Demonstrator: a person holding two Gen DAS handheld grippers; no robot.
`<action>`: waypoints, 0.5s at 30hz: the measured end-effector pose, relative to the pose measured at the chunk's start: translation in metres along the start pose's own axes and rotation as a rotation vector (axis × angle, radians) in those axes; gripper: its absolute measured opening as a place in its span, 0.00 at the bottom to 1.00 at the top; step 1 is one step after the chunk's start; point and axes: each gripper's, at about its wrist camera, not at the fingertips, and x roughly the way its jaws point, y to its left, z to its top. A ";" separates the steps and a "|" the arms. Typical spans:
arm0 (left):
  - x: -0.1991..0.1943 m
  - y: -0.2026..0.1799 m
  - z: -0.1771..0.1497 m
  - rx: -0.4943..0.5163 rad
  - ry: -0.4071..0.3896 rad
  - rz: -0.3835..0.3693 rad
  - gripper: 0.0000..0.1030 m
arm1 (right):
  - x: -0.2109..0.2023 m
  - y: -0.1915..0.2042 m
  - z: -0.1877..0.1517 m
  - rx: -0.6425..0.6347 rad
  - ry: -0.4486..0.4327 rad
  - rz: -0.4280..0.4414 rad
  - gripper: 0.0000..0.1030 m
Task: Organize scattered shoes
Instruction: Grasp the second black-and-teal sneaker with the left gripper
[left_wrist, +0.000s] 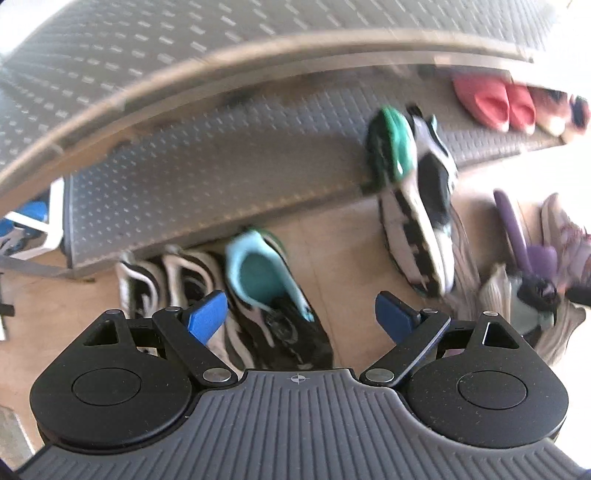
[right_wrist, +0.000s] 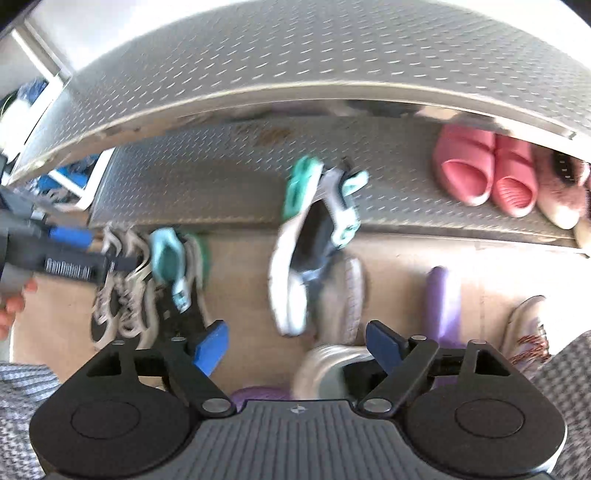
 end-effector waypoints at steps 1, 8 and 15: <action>0.009 -0.018 -0.006 0.030 0.039 0.009 0.88 | 0.010 -0.011 -0.001 0.057 0.021 -0.010 0.80; 0.037 -0.067 -0.013 0.082 0.113 0.012 0.88 | 0.030 -0.029 0.015 0.170 0.146 0.073 0.82; 0.058 -0.104 0.023 0.018 0.021 0.003 0.88 | -0.004 -0.056 0.026 0.205 0.037 0.070 0.86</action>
